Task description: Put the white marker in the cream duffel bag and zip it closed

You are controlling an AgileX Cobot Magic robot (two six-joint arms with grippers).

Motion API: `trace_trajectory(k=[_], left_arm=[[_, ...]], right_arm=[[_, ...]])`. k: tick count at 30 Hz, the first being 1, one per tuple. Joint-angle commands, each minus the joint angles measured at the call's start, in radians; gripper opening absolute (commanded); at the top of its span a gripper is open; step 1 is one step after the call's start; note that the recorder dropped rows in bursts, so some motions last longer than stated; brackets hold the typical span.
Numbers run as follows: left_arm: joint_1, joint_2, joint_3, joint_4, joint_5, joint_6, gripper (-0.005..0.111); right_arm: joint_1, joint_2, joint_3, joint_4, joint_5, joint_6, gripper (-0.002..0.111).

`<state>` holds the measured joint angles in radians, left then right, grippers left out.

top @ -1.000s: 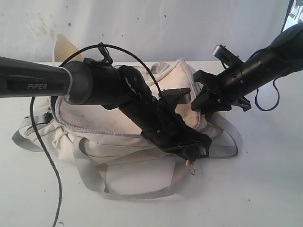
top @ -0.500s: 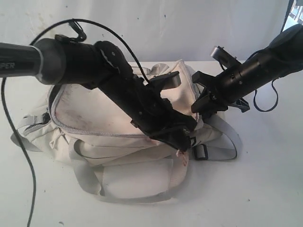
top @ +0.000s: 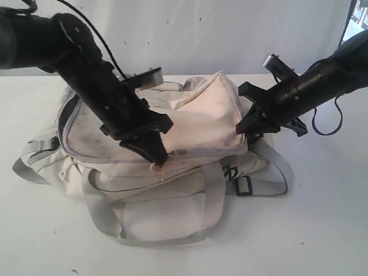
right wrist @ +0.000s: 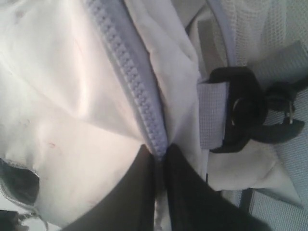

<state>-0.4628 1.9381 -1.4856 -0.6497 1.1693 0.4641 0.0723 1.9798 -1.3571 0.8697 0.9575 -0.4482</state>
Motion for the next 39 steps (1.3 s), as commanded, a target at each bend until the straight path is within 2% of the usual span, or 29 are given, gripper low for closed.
trace_trajectory(k=[1, 10, 20, 23, 28, 32, 36, 39], left_arm=[[0.050, -0.084, -0.004, 0.217, 0.052, -0.096, 0.000], [0.102, -0.186, -0.004, 0.537, 0.052, -0.106, 0.000], [0.102, -0.205, 0.036, 0.650, 0.052, -0.044, 0.000], [0.102, -0.205, 0.060, 0.563, 0.052, -0.049, 0.000], [0.102, -0.205, 0.096, 0.156, 0.052, 0.090, 0.000], [0.102, -0.205, 0.099, -0.076, 0.052, 0.124, 0.000], [0.102, -0.205, 0.099, -0.121, 0.052, 0.115, 0.000], [0.102, -0.205, 0.099, -0.015, 0.052, -0.010, 0.000]], right_arm=[[-0.026, -0.004, -0.008, -0.041, -0.049, 0.004, 0.000], [-0.043, -0.004, -0.008, -0.045, -0.077, 0.004, 0.000], [-0.073, -0.004, -0.008, -0.045, -0.081, 0.004, 0.000], [-0.073, -0.004, -0.008, -0.045, -0.083, -0.002, 0.000], [-0.073, -0.004, -0.008, 0.028, -0.090, -0.046, 0.000], [-0.072, -0.004, -0.008, 0.068, -0.084, -0.076, 0.000], [-0.072, -0.004, -0.008, 0.070, -0.084, -0.078, 0.000], [-0.072, -0.004, -0.008, 0.070, -0.083, -0.080, 0.000]])
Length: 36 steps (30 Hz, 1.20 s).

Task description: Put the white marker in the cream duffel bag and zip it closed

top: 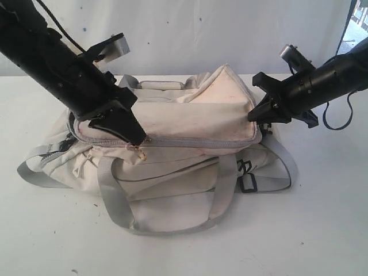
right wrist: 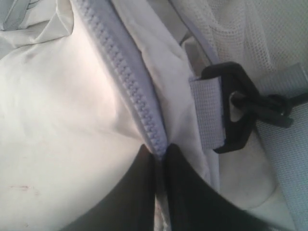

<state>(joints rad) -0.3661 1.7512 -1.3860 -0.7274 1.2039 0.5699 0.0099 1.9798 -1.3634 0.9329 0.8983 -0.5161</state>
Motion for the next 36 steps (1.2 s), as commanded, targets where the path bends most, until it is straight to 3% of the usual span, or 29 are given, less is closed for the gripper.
trace_trajectory(k=[1, 10, 17, 19, 24, 29, 36], left_arm=[[0.005, -0.018, 0.000, 0.134, 0.017, -0.168, 0.000], [0.005, -0.139, 0.000, 0.432, 0.017, -0.347, 0.000], [0.005, -0.169, 0.000, 0.136, 0.017, -0.164, 0.000], [0.005, -0.169, 0.000, 0.237, 0.017, -0.191, 0.000], [0.005, -0.169, 0.000, 0.648, 0.017, -0.400, 0.000], [0.005, -0.169, 0.000, 0.779, 0.017, -0.434, 0.000], [0.005, -0.169, 0.000, 0.852, -0.025, -0.494, 0.000]], right_arm=[[-0.010, -0.004, -0.002, 0.004, -0.024, -0.015, 0.000], [-0.010, -0.004, -0.002, -0.058, -0.055, -0.002, 0.000], [-0.010, -0.004, -0.002, -0.051, -0.063, -0.002, 0.000], [-0.011, -0.004, -0.002, -0.054, -0.063, -0.002, 0.000], [-0.011, -0.004, -0.002, -0.077, -0.063, -0.002, 0.000], [-0.010, -0.004, -0.002, -0.098, -0.068, -0.024, 0.000], [-0.010, -0.006, -0.002, -0.101, -0.047, -0.219, 0.000]])
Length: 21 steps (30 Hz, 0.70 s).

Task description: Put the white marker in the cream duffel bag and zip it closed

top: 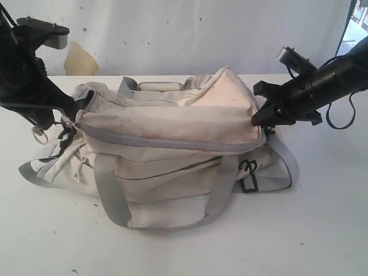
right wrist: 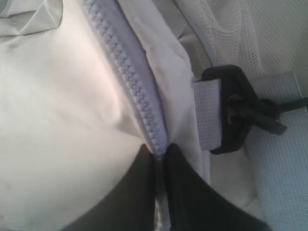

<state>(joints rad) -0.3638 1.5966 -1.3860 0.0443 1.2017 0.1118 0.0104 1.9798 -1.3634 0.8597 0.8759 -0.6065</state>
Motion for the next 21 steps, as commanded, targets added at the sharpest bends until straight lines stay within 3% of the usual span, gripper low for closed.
trace_trajectory(k=[1, 4, 7, 9, 11, 12, 13, 17, 21], left_arm=[[0.003, -0.014, 0.000, 0.080, -0.041, -0.038, 0.000], [0.003, -0.014, 0.000, 0.070, -0.093, -0.023, 0.000], [0.003, -0.014, 0.000, 0.038, -0.109, 0.023, 0.000], [0.003, -0.014, 0.000, 0.031, -0.129, 0.043, 0.000], [0.003, -0.014, 0.000, 0.019, -0.155, 0.041, 0.000], [0.003, -0.014, 0.000, 0.006, -0.169, 0.022, 0.000], [0.003, -0.014, 0.000, -0.003, -0.171, 0.013, 0.000], [0.003, -0.014, 0.000, -0.110, -0.167, -0.011, 0.000], [0.003, -0.014, 0.000, -0.249, -0.193, -0.007, 0.000]], right_arm=[[-0.010, -0.007, -0.002, -0.027, -0.023, -0.175, 0.000], [-0.010, -0.024, -0.002, -0.027, -0.029, -0.262, 0.000], [-0.010, -0.054, -0.014, -0.027, -0.035, -0.273, 0.012], [-0.010, -0.078, -0.030, -0.027, -0.027, -0.273, 0.030], [-0.005, -0.104, -0.039, -0.019, -0.013, -0.273, 0.056], [0.003, -0.127, -0.043, -0.022, 0.004, -0.289, 0.075], [0.007, -0.138, -0.043, -0.022, 0.011, -0.289, 0.081], [0.044, -0.176, -0.043, -0.020, 0.052, -0.365, 0.080], [0.152, -0.174, -0.043, 0.014, 0.171, -0.552, 0.080]])
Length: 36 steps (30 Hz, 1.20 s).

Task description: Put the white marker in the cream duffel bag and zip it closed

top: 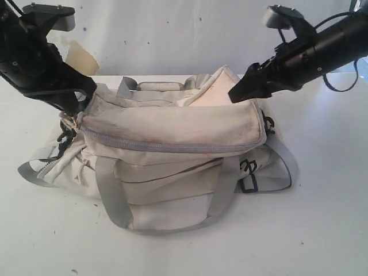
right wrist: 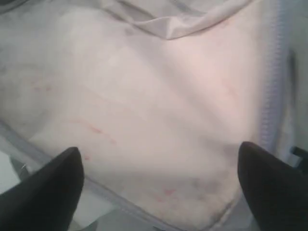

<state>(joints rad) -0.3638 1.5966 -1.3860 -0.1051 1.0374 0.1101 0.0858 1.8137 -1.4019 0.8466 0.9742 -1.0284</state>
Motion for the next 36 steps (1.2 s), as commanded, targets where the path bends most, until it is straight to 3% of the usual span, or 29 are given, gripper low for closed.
trace_trajectory(k=[1, 7, 15, 29, 32, 34, 36], left_arm=[[0.003, -0.014, 0.000, -0.114, -0.029, -0.006, 0.000], [0.024, -0.014, 0.000, -0.172, -0.004, -0.041, 0.000], [0.156, -0.014, 0.000, -0.425, 0.053, 0.060, 0.000], [0.264, -0.014, 0.000, -0.574, 0.121, 0.096, 0.000], [0.274, -0.014, 0.000, -0.582, 0.125, 0.096, 0.000], [0.274, -0.014, 0.000, -0.582, 0.134, 0.096, 0.000], [0.282, -0.014, 0.000, -0.584, 0.136, 0.096, 0.000]], right_arm=[[0.104, -0.008, -0.005, 0.043, 0.077, -0.158, 0.080], [0.278, -0.006, -0.005, 0.087, 0.017, -0.281, 0.080], [0.374, -0.006, -0.005, 0.106, -0.133, -0.292, 0.066], [0.561, 0.063, -0.005, 0.106, -0.332, -0.321, 0.062], [0.593, 0.083, -0.005, 0.106, -0.417, -0.311, 0.050], [0.593, 0.091, -0.005, 0.106, -0.414, -0.311, 0.035], [0.593, 0.092, -0.005, 0.102, -0.414, -0.302, 0.013]])
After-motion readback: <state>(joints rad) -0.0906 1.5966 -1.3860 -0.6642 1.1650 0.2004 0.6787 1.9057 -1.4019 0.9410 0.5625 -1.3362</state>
